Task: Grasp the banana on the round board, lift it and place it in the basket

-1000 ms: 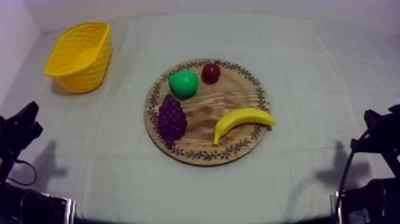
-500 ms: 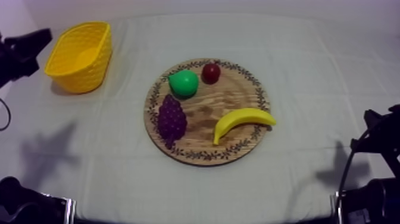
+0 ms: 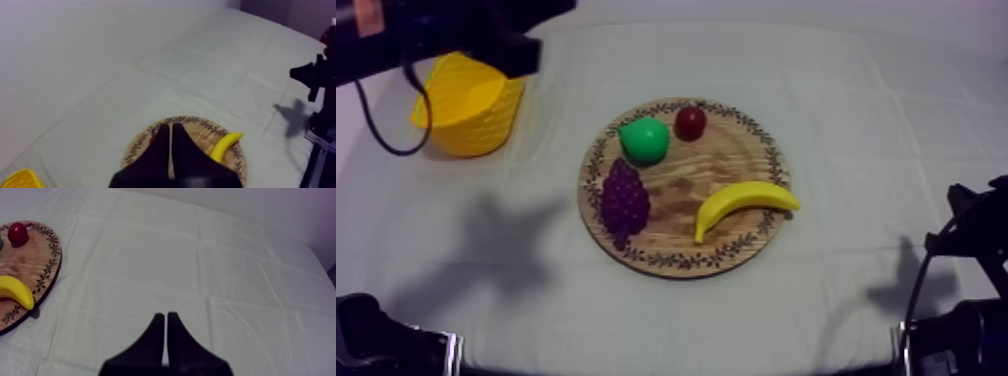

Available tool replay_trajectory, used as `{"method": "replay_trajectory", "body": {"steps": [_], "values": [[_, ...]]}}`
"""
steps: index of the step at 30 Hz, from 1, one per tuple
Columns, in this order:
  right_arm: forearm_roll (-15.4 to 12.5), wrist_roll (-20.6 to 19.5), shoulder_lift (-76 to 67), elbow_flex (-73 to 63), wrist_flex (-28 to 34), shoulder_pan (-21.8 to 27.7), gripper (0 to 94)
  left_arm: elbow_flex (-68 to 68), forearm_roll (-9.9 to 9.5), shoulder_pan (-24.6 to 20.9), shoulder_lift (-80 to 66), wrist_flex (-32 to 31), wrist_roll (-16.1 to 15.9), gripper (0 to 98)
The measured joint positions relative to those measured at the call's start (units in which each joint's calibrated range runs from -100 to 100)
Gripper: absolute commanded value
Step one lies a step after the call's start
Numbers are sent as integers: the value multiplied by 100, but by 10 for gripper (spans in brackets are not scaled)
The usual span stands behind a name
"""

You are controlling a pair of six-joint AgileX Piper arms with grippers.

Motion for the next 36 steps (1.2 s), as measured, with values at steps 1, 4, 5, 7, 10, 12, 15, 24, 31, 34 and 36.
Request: {"method": "replay_trajectory", "body": {"steps": [1,4,5,7,10,12,15,24,31,34,36], "values": [[0,0,0,0,0,0,3,-93,0,54,124,47,2,1],[0,0,0,0,0,0,3,-385,0,259,536,209,38,2],[0,0,0,0,0,0,3,-456,0,322,677,244,69,2],[0,0,0,0,0,0,3,-506,0,432,938,255,118,2],[0,0,0,0,0,0,3,-451,0,548,1273,295,205,2],[0,0,0,0,-7,0,3,-358,0,596,1466,290,256,2],[0,0,0,0,-7,0,3,-132,0,629,1704,118,331,4],[0,0,0,0,-7,0,3,-7,13,708,2260,79,463,175],[0,0,0,0,-7,0,3,-275,5,767,2620,351,516,774],[0,0,0,0,-7,0,3,-403,10,789,2652,521,503,861],[0,0,0,0,-7,0,3,-460,16,805,2657,565,456,867]]}}
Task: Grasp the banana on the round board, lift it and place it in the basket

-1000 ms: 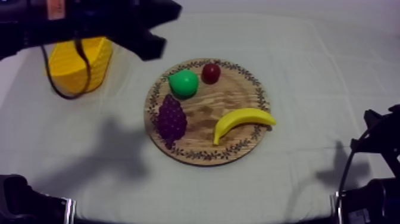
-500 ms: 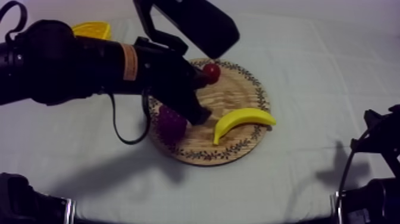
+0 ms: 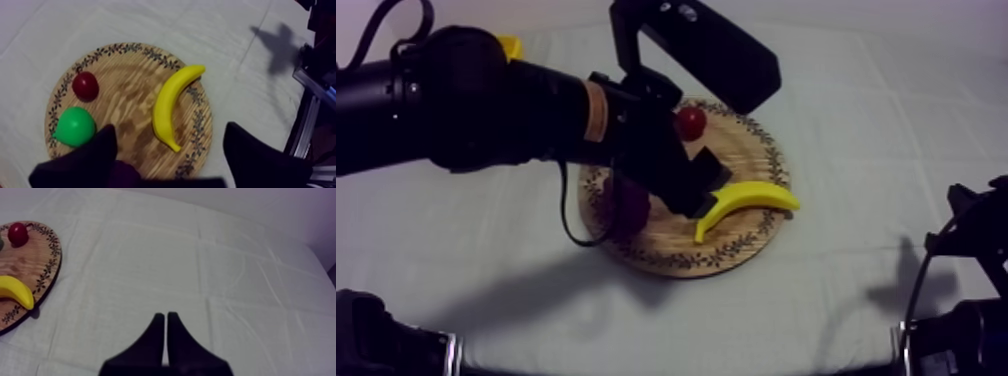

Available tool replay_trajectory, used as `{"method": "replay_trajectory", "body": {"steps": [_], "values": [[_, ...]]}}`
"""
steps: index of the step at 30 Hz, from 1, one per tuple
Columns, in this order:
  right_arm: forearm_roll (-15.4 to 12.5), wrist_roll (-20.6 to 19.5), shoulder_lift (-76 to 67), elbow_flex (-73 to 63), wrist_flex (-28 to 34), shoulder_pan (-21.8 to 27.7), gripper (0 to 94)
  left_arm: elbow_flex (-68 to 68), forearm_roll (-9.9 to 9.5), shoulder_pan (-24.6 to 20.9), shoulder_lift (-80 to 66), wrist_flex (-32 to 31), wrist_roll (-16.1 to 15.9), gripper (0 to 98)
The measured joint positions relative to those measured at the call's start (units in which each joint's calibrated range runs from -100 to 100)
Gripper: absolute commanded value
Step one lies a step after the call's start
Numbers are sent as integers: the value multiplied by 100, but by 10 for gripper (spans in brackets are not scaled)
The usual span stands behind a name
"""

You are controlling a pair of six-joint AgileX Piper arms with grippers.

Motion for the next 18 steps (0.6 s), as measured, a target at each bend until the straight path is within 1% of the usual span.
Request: {"method": "replay_trajectory", "body": {"steps": [3,8,11,14,18], "values": [[0,3,0,0,0,0,3,-16,-1,45,23,-9,-96,851],[0,3,0,0,8,0,3,84,-5,43,140,-78,-68,827],[0,3,0,0,8,0,3,94,90,-2,290,-42,-127,819],[0,3,0,0,8,0,3,-18,271,-80,522,57,-270,815],[0,3,0,0,8,0,3,-393,464,-115,987,446,-474,810]]}}
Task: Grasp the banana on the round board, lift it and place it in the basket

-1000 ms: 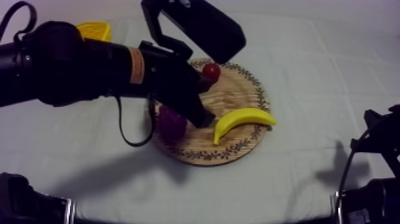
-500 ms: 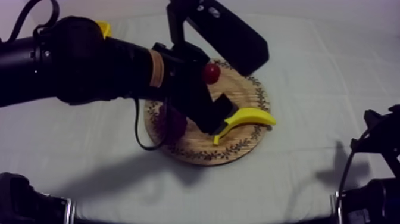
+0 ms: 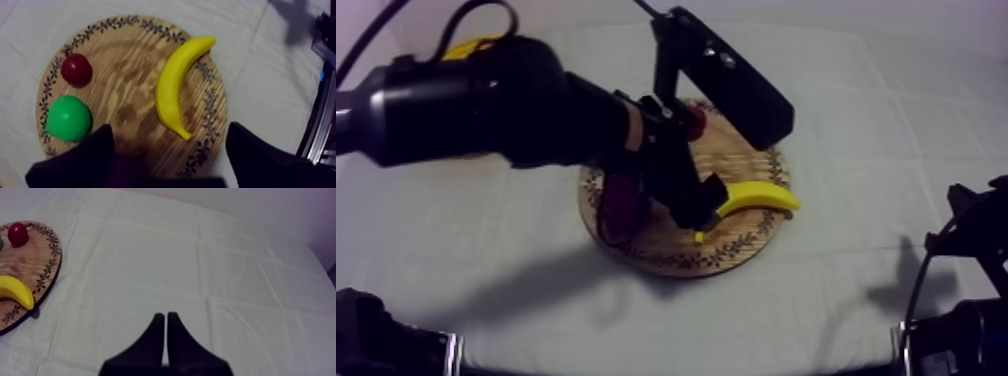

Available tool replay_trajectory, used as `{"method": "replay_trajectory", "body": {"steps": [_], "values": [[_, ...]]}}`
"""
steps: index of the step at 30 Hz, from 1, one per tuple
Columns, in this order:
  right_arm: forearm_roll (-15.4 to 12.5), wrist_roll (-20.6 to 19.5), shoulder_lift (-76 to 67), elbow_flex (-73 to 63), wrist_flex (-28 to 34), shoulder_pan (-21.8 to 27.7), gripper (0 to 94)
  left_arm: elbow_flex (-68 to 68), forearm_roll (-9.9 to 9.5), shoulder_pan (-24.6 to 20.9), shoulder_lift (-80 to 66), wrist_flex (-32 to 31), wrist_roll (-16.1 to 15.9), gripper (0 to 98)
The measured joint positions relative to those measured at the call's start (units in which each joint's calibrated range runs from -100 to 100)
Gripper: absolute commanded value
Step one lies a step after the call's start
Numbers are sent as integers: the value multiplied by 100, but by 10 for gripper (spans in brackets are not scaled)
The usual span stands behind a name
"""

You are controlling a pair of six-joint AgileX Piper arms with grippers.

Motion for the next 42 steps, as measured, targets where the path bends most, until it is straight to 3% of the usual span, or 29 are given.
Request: {"method": "replay_trajectory", "body": {"steps": [16,28,36,42], "values": [[0,0,0,0,0,0,3,-2511,103,49,2206,2343,-121,772],[0,-3,0,0,0,0,3,-4023,162,-72,3410,3752,-170,731],[0,-3,0,0,0,0,3,-4621,56,-10,3945,4352,-153,607],[0,-3,0,0,0,0,3,-4983,-28,59,4272,4667,-96,442]]}}
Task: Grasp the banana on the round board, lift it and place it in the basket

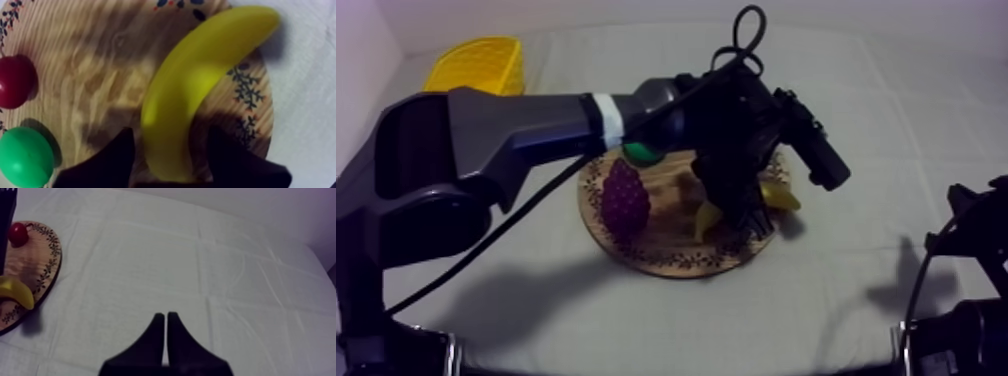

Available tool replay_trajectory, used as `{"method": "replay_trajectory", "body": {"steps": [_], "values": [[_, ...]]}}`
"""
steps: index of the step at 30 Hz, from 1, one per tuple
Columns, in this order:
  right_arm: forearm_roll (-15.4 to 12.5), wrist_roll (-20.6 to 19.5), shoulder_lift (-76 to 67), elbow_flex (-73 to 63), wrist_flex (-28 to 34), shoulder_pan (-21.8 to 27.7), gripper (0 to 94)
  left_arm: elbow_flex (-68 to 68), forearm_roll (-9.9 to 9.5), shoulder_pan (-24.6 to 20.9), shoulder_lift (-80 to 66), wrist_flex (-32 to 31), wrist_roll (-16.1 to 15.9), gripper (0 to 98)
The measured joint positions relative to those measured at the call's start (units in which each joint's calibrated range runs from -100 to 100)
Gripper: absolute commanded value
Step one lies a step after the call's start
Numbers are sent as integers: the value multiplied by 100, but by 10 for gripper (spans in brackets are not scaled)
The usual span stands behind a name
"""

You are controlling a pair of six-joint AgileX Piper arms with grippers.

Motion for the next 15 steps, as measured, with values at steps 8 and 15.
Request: {"method": "replay_trajectory", "body": {"steps": [8,15], "values": [[0,0,0,0,-1,0,3,-401,-139,24,246,345,260,231],[0,0,0,0,-8,0,3,-497,-379,12,44,602,340,201]]}}
